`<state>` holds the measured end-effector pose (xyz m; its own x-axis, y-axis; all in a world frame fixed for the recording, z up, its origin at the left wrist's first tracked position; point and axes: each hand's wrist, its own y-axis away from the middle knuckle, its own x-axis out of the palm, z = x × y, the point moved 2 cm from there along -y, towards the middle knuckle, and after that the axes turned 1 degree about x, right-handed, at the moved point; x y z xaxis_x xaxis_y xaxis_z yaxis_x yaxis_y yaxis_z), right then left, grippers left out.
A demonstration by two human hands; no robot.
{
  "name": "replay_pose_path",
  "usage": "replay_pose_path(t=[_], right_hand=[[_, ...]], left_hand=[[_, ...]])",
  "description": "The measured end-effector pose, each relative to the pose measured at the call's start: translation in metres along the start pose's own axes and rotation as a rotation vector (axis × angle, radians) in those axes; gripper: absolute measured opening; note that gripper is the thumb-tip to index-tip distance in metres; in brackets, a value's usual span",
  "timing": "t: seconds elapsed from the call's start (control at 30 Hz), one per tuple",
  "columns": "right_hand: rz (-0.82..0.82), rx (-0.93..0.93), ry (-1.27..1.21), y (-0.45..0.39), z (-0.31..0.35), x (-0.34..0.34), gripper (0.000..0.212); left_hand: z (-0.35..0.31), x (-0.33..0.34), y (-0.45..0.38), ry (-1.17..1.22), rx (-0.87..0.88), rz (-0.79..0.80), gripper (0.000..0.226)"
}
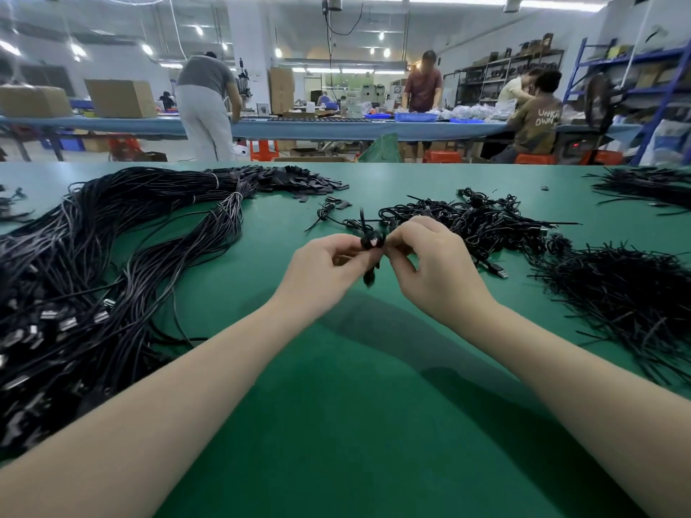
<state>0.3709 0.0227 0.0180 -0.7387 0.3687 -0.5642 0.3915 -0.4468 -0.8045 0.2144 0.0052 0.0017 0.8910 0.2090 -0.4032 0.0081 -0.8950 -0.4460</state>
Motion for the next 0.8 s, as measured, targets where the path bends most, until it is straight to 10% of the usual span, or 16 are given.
replay_pose_path(t=[0.17, 0.37, 0.8], right_hand=[[-0.088, -0.094, 0.104, -0.001, 0.004, -0.004, 0.006], [-0.079, -0.276, 0.256, 0.004, 0.007, -0.004, 0.007], [0.085, 0.074, 0.020, 0.006, -0.013, 0.001, 0.027]], left_hand=[[-0.015, 0.009, -0.001, 0.017, -0.203, -0.043, 0.040], [-0.023, 0.006, 0.005, 0.489, -0.658, 0.144, 0.031], [-0.024, 0.002, 0.002, 0.089, -0.146, -0.054, 0.034]])
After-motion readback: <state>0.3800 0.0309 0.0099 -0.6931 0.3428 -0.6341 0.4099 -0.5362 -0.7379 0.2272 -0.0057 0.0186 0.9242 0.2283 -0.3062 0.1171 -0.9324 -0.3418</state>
